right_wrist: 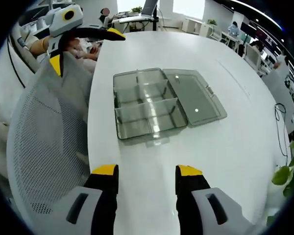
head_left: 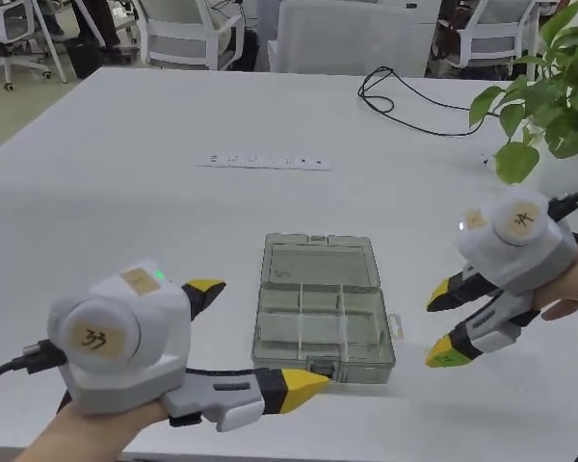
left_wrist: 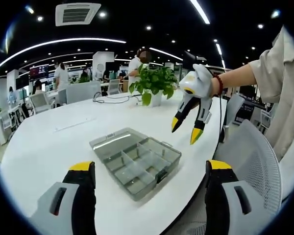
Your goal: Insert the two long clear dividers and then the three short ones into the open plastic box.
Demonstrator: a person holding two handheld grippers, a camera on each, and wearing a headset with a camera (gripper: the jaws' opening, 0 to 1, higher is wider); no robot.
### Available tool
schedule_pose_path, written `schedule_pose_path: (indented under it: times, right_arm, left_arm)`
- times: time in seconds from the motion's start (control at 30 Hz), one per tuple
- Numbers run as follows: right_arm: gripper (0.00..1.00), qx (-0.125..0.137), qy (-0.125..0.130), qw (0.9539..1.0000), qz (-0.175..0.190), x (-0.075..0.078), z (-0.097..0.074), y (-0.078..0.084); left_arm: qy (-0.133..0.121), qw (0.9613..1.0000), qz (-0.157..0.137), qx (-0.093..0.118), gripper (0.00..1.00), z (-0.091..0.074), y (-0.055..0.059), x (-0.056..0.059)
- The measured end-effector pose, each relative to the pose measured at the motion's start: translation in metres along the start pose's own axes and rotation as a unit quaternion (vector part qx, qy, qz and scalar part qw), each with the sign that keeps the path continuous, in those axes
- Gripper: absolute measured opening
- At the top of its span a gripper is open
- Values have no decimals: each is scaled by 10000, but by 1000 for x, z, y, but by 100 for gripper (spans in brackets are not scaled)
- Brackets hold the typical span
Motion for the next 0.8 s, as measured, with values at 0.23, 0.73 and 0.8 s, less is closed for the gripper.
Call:
schedule_pose_path:
  times: [0.23,0.73,0.8]
  right_arm:
    - [48,-234,77,9996,151,-1,-8,28]
    - [46,-696,97,9971,295,10,-19,81]
    - [46,-736,71,9967,327,13,-19,86]
  left_arm:
    - [-30,10000,-2,3,93,1,-1,0]
    - [-122,9999,6,-66,91,0,0,1]
    - [-129,9999,16,-70,91,0,-1,1]
Point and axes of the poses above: the centre of the closed fingertips' face, and the gripper's own axes: z roughly forward along the fingers, x roughly to its right, y roughly out of its underside, the point moved 9 cm from there along -z, roughly backward along the fingers, and after that the axes turned 14 degrees about -y, right-handed, at the moved point
